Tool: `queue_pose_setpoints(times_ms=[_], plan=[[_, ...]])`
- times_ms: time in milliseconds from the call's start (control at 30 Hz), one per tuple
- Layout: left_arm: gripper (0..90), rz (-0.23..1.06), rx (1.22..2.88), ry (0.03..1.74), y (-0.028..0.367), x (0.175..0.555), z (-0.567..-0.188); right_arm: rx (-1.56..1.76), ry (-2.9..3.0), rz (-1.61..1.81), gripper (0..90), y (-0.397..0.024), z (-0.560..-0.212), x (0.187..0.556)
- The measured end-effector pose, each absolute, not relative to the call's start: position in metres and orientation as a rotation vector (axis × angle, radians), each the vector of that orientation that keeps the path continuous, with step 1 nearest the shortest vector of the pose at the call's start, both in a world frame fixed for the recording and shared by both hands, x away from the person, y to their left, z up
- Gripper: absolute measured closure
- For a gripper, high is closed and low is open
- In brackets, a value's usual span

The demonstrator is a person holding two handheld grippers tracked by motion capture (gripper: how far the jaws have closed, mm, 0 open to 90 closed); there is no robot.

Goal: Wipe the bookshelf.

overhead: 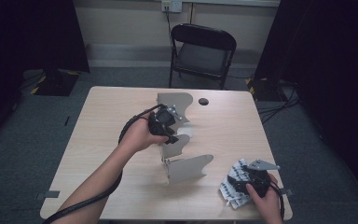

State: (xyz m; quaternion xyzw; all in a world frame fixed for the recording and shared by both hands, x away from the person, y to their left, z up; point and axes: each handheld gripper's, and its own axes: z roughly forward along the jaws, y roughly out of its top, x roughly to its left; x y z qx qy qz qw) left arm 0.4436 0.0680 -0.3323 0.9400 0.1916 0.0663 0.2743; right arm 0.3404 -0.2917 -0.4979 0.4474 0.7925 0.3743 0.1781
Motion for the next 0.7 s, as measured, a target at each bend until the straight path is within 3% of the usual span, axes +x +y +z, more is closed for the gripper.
queue_pose_setpoints(times_ms=[400,700], plan=[[41.1,0.273,2.440,0.632,0.095,0.448,-0.310,1.273,2.238,1.057,14.9,-0.291,-0.498,0.340],[45.6,0.314,2.434,0.756,0.106,0.456,-0.320,1.273,2.238,1.059,14.8,-0.291,-0.498,0.340]])
